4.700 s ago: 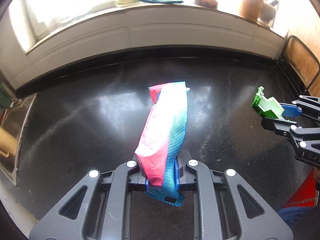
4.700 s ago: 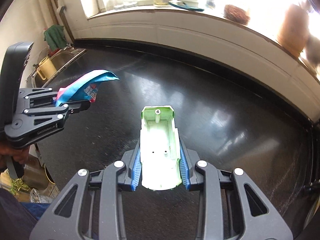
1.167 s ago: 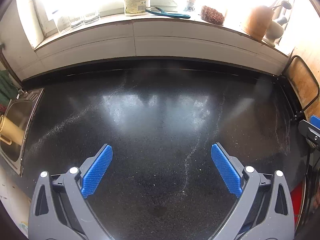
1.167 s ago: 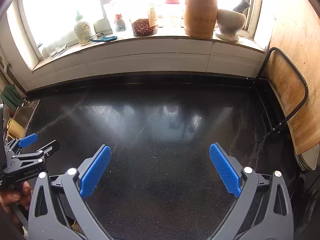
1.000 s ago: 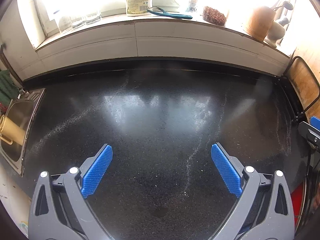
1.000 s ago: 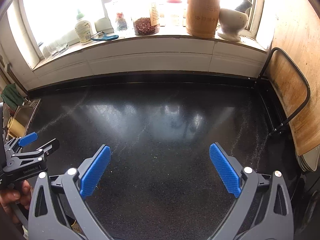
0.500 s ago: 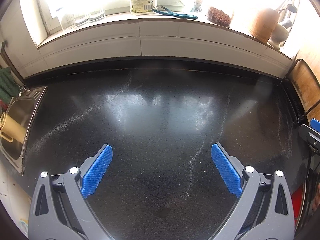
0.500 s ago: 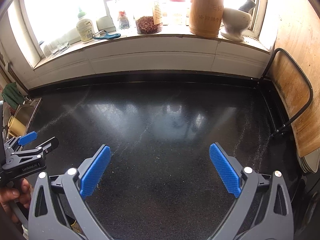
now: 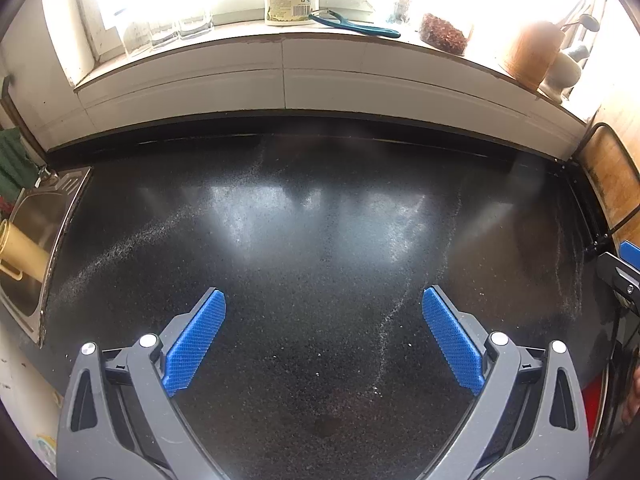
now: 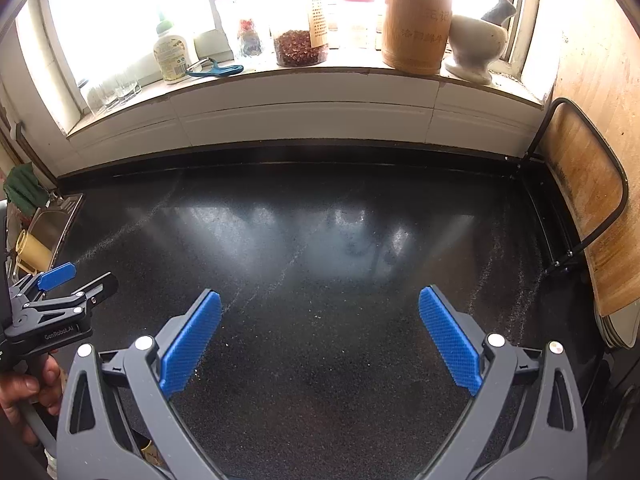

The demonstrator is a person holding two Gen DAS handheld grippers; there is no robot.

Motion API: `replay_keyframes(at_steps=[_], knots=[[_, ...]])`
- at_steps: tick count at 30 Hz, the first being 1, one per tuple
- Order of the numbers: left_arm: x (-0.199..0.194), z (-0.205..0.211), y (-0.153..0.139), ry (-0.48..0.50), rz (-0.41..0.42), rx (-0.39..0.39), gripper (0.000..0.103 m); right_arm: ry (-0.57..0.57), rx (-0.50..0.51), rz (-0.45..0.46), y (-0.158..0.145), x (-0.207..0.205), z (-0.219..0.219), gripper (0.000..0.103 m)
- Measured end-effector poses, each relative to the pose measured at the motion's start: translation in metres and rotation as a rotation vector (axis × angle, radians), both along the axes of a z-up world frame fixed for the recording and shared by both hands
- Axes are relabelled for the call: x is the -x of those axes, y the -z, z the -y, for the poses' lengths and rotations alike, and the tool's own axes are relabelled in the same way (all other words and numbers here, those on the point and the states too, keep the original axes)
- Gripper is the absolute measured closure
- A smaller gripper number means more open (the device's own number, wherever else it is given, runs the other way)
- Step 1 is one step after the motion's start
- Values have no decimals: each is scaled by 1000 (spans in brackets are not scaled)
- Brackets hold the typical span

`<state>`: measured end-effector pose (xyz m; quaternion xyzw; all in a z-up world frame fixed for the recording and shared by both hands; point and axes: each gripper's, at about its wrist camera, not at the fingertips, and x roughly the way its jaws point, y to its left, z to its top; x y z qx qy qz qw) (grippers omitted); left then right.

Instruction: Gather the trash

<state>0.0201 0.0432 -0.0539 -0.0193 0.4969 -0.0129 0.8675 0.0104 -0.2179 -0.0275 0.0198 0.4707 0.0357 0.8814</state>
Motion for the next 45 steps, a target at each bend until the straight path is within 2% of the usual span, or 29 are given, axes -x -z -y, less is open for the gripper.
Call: replay_keyframes(at_steps=[45], knots=[[5,0,0,8,0,-12,7,-17,-5,-6,3,-2,0,7]])
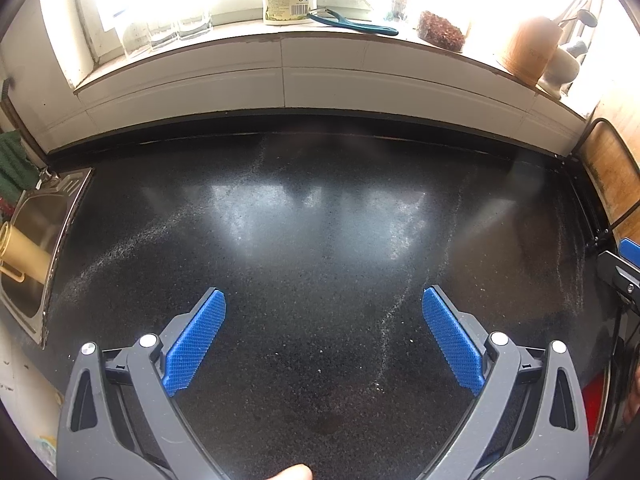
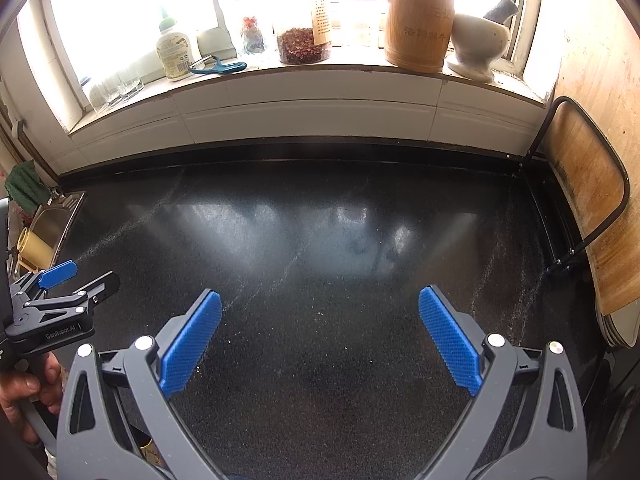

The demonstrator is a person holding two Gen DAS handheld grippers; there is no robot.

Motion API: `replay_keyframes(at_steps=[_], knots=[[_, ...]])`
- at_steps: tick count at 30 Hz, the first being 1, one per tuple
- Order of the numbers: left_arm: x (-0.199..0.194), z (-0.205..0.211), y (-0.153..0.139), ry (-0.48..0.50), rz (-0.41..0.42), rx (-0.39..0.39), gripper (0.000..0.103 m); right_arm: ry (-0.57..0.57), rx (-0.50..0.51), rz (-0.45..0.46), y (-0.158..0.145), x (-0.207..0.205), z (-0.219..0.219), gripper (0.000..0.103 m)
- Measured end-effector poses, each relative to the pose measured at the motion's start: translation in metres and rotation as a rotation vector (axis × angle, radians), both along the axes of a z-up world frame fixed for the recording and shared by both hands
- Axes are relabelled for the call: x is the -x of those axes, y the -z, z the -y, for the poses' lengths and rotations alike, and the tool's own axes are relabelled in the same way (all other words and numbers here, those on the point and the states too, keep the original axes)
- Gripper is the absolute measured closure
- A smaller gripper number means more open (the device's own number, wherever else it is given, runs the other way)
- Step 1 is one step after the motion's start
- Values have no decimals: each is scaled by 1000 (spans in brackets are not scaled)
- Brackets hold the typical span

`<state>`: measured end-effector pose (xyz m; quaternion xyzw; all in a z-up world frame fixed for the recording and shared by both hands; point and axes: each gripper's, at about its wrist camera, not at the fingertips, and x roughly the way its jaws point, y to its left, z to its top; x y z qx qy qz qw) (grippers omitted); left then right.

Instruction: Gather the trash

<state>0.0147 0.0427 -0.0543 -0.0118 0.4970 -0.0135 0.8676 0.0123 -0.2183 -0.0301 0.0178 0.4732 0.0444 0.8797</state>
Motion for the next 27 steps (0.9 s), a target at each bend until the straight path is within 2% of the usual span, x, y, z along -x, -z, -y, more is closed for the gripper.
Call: replay_keyframes(at_steps=[21,24,27], knots=[[-2,4,1,15,-4,0,7,15,-10,-6,3,4,8,7],[-7,3,8,19,-6,-13,7,11,-13,1,10,-1,13,7],[-17,-6,29,23,8,-6,7,8,-9,16,33,-8,25,7]])
